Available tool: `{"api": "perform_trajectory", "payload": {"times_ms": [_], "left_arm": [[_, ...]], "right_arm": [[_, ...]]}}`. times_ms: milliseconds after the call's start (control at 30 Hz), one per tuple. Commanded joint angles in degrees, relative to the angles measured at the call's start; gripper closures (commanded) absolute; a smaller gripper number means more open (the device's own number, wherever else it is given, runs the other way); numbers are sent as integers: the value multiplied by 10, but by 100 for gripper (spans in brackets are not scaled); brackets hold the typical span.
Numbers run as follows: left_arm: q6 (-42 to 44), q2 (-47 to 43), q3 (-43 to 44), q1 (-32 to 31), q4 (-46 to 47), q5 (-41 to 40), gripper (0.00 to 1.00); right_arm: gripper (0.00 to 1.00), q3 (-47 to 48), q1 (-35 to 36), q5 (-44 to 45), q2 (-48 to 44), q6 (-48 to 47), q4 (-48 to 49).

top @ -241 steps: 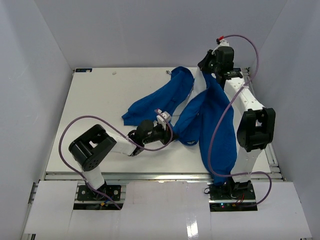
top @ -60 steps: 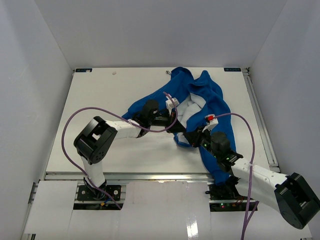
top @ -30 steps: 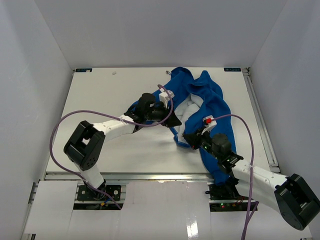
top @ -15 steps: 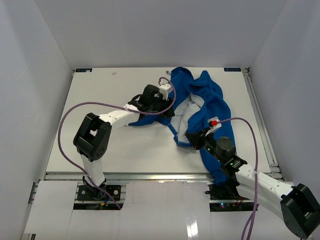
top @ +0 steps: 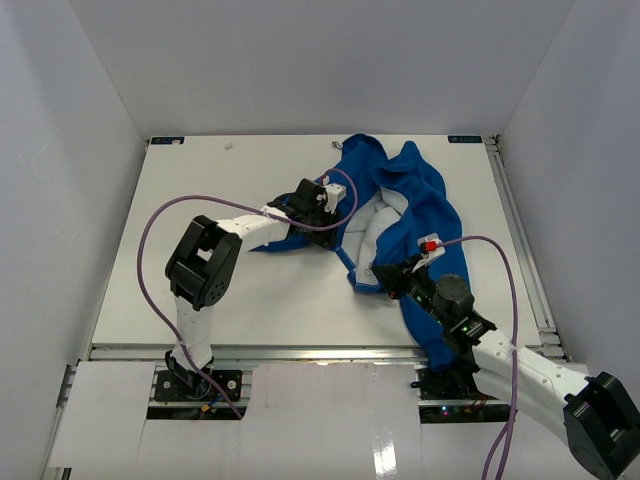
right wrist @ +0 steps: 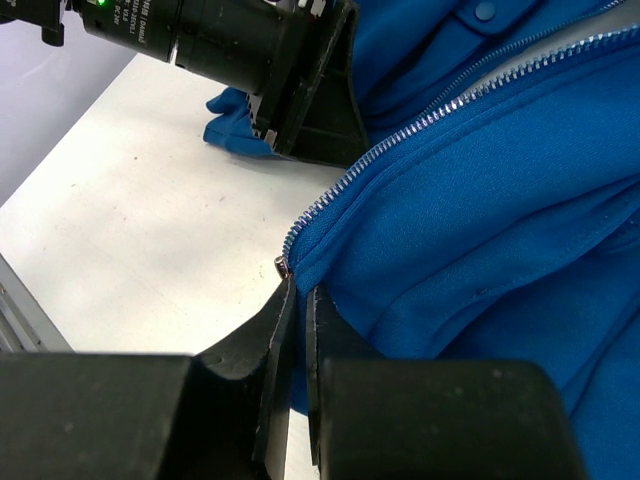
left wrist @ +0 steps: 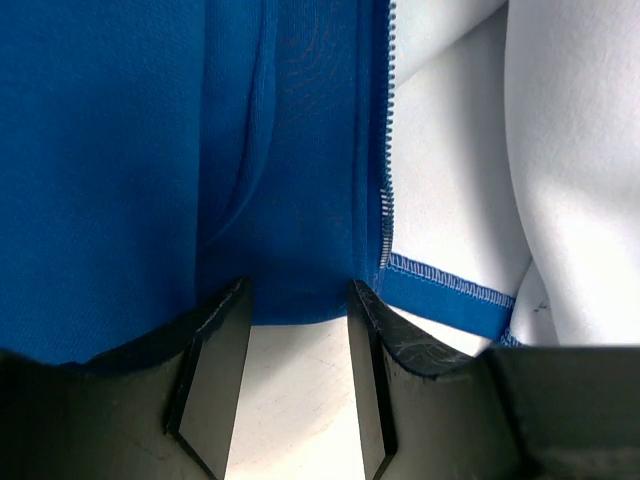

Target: Zip up the jacket

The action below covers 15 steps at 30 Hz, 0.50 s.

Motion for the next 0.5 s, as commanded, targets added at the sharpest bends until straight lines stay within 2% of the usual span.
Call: {"api": "perform_trajectory", "payload": {"times_ms": [0,467], "left_arm": [[19,-10,9,2,-10,8,47],[19,-3,17,2,-5,25,43]], "right_arm": [[92,-7,-1,-6,-11,4,22],[92,-7,-1,-6,3,4,29]]}}
